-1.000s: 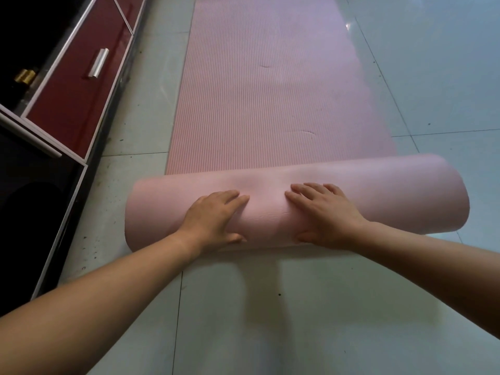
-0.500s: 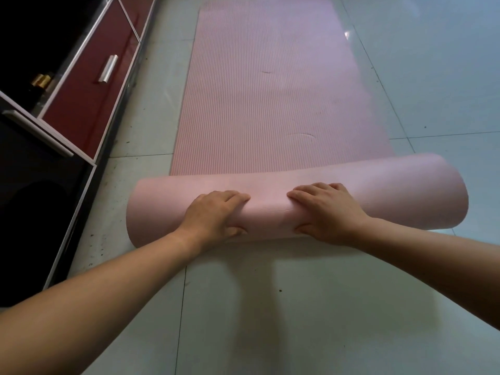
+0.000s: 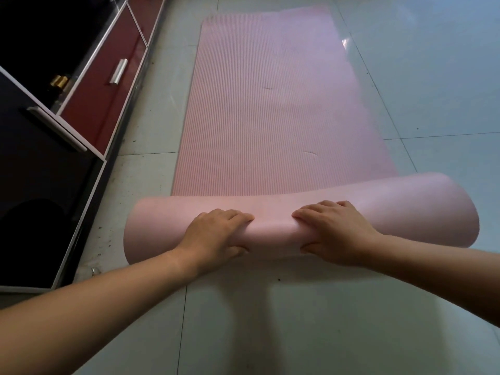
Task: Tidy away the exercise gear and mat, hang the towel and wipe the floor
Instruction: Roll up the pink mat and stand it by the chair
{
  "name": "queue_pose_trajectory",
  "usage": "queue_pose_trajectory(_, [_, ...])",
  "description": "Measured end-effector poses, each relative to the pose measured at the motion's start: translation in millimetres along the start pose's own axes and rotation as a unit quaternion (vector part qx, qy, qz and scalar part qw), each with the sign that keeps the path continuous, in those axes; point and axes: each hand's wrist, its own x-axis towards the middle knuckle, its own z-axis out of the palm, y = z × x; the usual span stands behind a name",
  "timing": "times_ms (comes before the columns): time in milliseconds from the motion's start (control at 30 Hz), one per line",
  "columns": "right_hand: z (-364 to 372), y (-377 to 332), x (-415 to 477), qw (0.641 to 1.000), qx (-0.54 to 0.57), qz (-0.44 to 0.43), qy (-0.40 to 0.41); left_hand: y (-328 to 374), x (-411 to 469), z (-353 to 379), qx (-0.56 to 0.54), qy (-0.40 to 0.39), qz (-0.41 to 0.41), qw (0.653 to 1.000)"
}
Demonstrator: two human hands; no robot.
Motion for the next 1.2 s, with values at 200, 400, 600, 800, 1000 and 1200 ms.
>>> queue_pose_trajectory(200, [5.0, -5.3, -27.0, 0.999, 0.021, -0.021, -0.027, 9.0, -23.1, 7.0, -0.025, -0.024, 0.016, 0.999])
queue_pose_trajectory(400, [-11.3, 12.5, 3.5, 1.000, 0.022, -0.012, -0.009, -9.1, 1.5, 0.0, -0.039, 0.019, 0.011, 0.999])
queue_pose_trajectory(600, [-14.6, 1.4, 10.4, 0.997, -0.029, -0.060, 0.036, -20.6, 24.1, -4.9, -0.026, 0.027, -0.017, 0.999])
queue_pose_trajectory(800, [-12.2, 2.3, 17.7, 0.997, -0.049, -0.059, 0.003, -24.2, 34.0, -4.5, -0.029, 0.040, -0.030, 0.998])
queue_pose_trajectory(1000, [-22.1, 15.8, 40.5, 0.999, -0.016, -0.009, 0.027, -19.7, 33.3, -5.3, -0.005, 0.070, -0.014, 0.997])
queue_pose_trajectory(1200, [-22.6, 16.0, 48.2, 0.995, 0.041, 0.055, 0.071, -21.5, 38.5, -5.2, 0.038, 0.027, -0.019, 0.999])
